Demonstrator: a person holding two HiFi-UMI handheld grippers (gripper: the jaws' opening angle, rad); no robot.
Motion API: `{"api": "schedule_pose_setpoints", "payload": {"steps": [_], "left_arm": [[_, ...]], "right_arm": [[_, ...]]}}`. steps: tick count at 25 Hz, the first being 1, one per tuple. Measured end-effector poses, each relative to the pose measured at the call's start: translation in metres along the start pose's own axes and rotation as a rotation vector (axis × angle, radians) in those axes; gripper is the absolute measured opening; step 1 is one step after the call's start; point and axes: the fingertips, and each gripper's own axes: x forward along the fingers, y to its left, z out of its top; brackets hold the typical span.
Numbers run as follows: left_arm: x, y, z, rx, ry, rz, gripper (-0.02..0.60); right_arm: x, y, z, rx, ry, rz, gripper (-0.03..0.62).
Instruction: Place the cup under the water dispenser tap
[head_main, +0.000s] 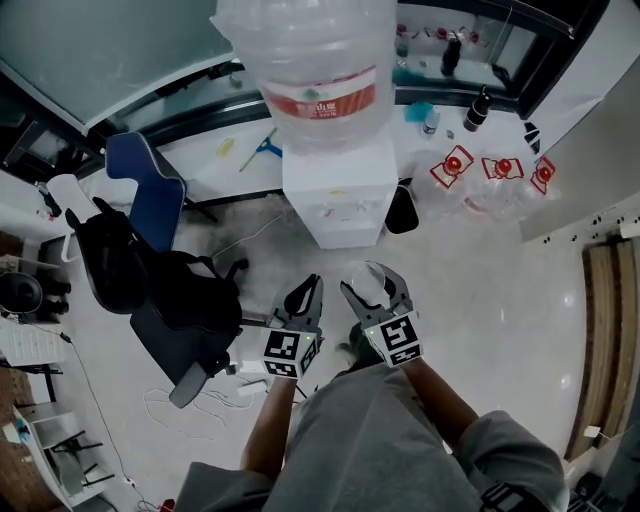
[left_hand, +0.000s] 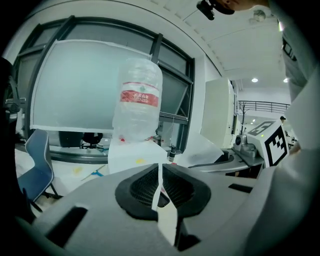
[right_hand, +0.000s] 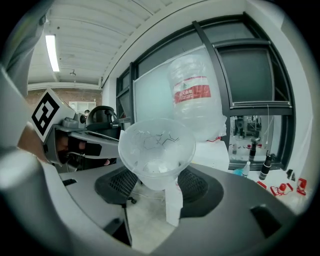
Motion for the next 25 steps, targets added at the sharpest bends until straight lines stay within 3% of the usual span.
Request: {"api": "schedule_pose_setpoints", "payload": {"steps": [15, 19, 25], "left_arm": [[0.08, 0.026, 0.013, 0.064, 0.116, -0.077, 0.029], [0.088, 0.038, 0.01, 0.092, 0.155, -0.129, 0.028], [0.096, 0.061, 0.002, 0.131, 0.141, -0.236, 0.028]], "right_arm": [[0.05, -0.061, -0.002, 0.1, 0.02, -0.064, 0.248], [0.062, -0.064, -0.005, 0.136, 0.025, -0.124, 0.247], [0.08, -0.056, -0.017, 0.166, 0.044, -0.244, 0.247]]}}
